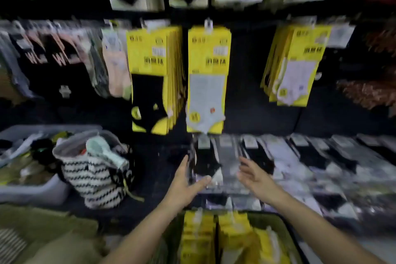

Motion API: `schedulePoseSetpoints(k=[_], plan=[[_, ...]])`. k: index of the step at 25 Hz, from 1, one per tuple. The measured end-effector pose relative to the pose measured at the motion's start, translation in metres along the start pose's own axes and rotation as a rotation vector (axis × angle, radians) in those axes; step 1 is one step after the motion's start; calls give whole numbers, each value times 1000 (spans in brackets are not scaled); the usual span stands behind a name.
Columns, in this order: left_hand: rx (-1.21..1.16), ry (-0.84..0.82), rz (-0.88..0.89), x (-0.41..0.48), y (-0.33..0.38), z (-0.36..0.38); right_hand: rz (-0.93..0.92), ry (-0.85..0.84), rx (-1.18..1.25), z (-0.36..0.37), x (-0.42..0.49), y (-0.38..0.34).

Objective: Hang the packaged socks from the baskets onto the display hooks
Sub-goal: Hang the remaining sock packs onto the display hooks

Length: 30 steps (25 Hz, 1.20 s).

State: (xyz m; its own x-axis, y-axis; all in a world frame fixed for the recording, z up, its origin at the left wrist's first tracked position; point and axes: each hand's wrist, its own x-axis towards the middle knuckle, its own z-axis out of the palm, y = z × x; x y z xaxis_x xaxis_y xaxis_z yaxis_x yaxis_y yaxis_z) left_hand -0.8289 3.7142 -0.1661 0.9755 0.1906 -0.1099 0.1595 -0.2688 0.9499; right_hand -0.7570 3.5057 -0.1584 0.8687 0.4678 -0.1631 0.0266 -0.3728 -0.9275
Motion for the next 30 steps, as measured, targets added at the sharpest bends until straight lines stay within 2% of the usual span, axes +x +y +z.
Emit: schedulePoseSetpoints(k=[2,6,10,14,16,17,19,21,23,26,28,30], plan=[[27,-99,-84,-19,-42,16,104,15,-17,6,-22,40],[139,-49,-225,-24,-100,37,245,-22,-144,22,-52,98],[282,-89,-228,-12,-132,47,271,-21,-193,47,-56,118],[459,39,-316,-14,-164,47,320,-93,-263,94,-39,141],[474,126,-411,-18,-182,48,399,-148,-290,121,-28,155],[459,116,-469,-20,-191,49,443,-161,-298,132,-23,162],[392,-30,-536,-22,-206,49,512,-160,-285,152,-16,175],[341,-177,-542,-23,-214,48,543,-147,-249,169,-12,183],[352,-214,-547,-25,-220,48,564,-147,-204,179,-11,187],[417,-89,-598,-28,-226,50,532,-124,-141,186,-14,188],[395,31,-605,-29,-223,49,462,-30,-128,187,-19,187],[297,129,-535,-26,-216,49,396,94,-95,184,-25,184]])
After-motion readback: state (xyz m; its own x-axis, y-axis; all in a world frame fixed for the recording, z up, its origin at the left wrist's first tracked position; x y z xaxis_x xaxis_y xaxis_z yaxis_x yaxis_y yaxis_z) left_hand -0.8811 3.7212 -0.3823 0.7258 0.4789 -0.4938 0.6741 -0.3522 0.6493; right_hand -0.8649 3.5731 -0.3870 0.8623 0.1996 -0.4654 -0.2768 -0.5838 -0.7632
